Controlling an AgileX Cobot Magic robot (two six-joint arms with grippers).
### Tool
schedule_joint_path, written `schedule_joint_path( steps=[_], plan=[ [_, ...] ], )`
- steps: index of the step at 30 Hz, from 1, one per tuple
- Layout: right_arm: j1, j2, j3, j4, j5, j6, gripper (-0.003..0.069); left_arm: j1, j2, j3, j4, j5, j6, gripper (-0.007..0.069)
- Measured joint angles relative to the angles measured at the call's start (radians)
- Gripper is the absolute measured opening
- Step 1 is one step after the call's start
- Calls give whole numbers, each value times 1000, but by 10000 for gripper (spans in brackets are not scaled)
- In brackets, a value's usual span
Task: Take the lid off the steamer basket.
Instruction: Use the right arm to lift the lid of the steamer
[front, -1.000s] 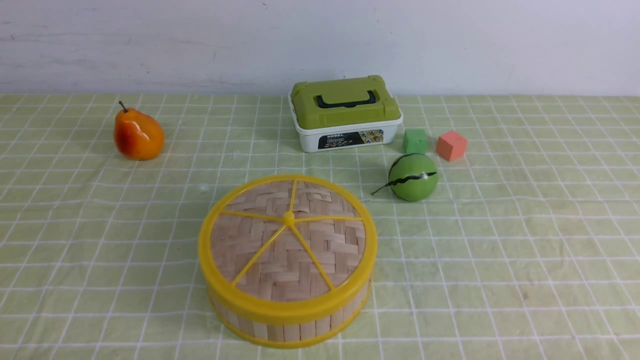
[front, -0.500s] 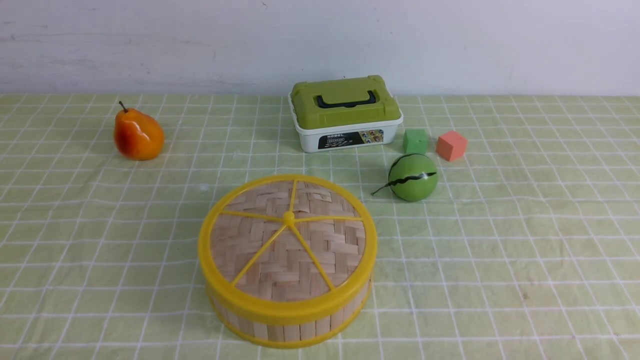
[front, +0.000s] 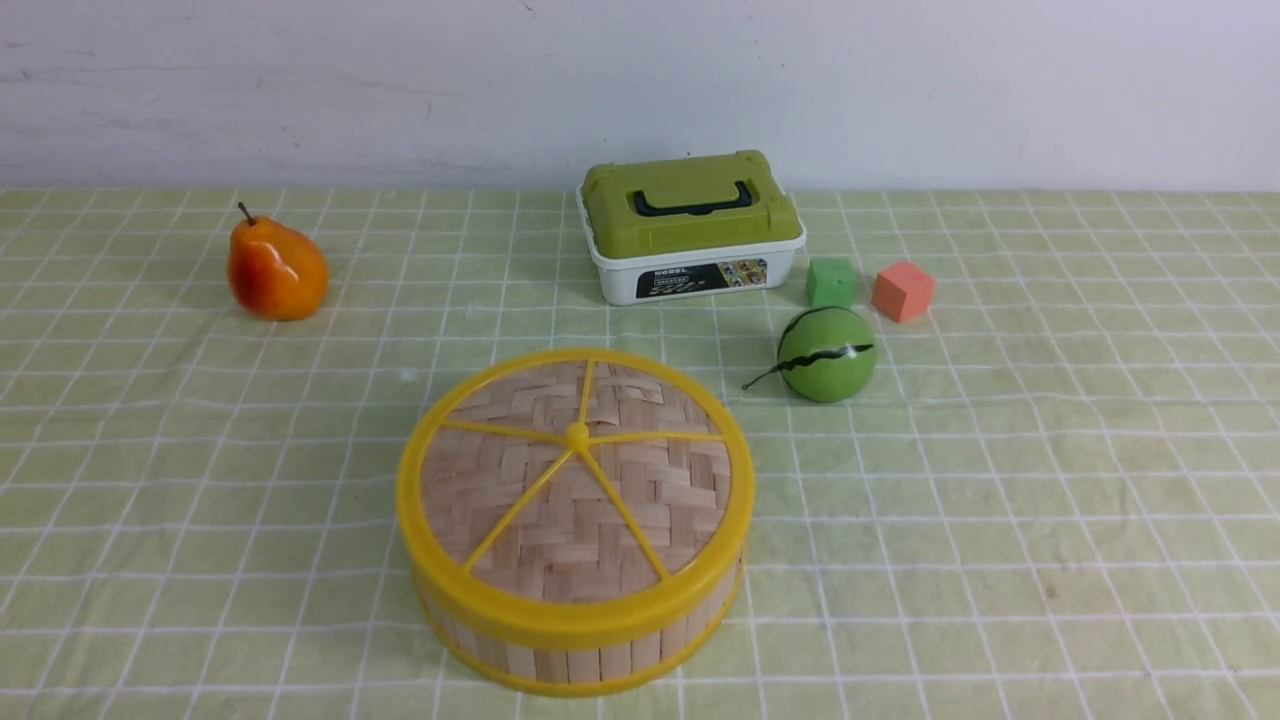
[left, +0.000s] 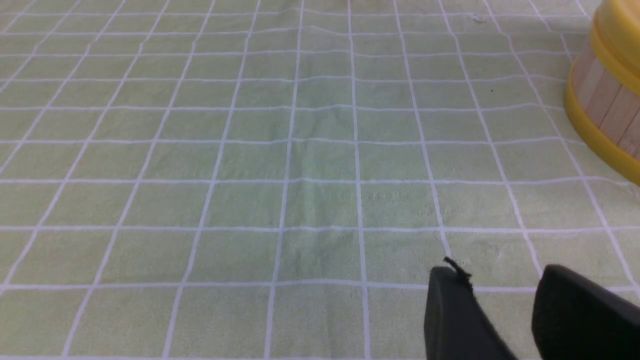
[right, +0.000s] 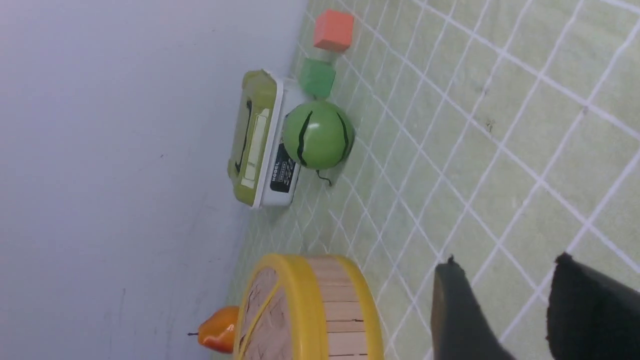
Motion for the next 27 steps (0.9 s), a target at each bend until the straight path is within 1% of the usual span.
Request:
schedule_joint_path(
  steps=[1, 4, 6, 9, 10, 11, 12, 13, 14, 15, 17, 20, 21, 22, 24, 26, 27],
  plan=[
    [0, 0, 0, -4, 0, -2, 241, 0, 0, 0, 0, 0, 0, 239],
    [0, 0, 0, -92, -1, -28, 241, 0, 0, 0, 0, 0, 0, 239],
    [0, 0, -2, -115, 3, -49, 241, 0, 0, 0, 0, 0, 0, 239],
    [0, 0, -16, -135, 24, -122, 241, 0, 0, 0, 0, 0, 0, 239],
    [0, 0, -49, -149, 47, -195, 239, 0, 0, 0, 0, 0, 0, 239],
    [0, 0, -56, -151, 48, -195, 239, 0, 0, 0, 0, 0, 0, 239],
    [0, 0, -91, -165, 57, -260, 233, 0, 0, 0, 0, 0, 0, 239],
    [0, 21, -200, -202, 81, -378, 207, 0, 0, 0, 0, 0, 0, 239],
    [0, 38, -229, -216, 95, -425, 198, 0, 0, 0, 0, 0, 0, 239],
    [0, 98, -338, -246, 135, -535, 160, 0, 0, 0, 0, 0, 0, 239],
    [0, 215, -503, -289, 242, -697, 89, 0, 0, 0, 0, 0, 0, 239],
    [0, 401, -727, -306, 443, -914, 1, 0, 0, 0, 0, 0, 0, 239],
    [0, 414, -741, -306, 458, -927, -1, 0, 0, 0, 0, 0, 0, 239],
    [0, 505, -838, -296, 565, -1008, -16, 0, 0, 0, 0, 0, 0, 239],
    [15, 616, -944, -273, 700, -1080, -21, 0, 0, 0, 0, 0, 0, 239],
    [63, 730, -1039, -243, 797, -1124, -22, 0, 0, 0, 0, 0, 0, 239],
    [106, 793, -1089, -230, 828, -1142, -22, 0, 0, 0, 0, 0, 0, 239]
  ],
)
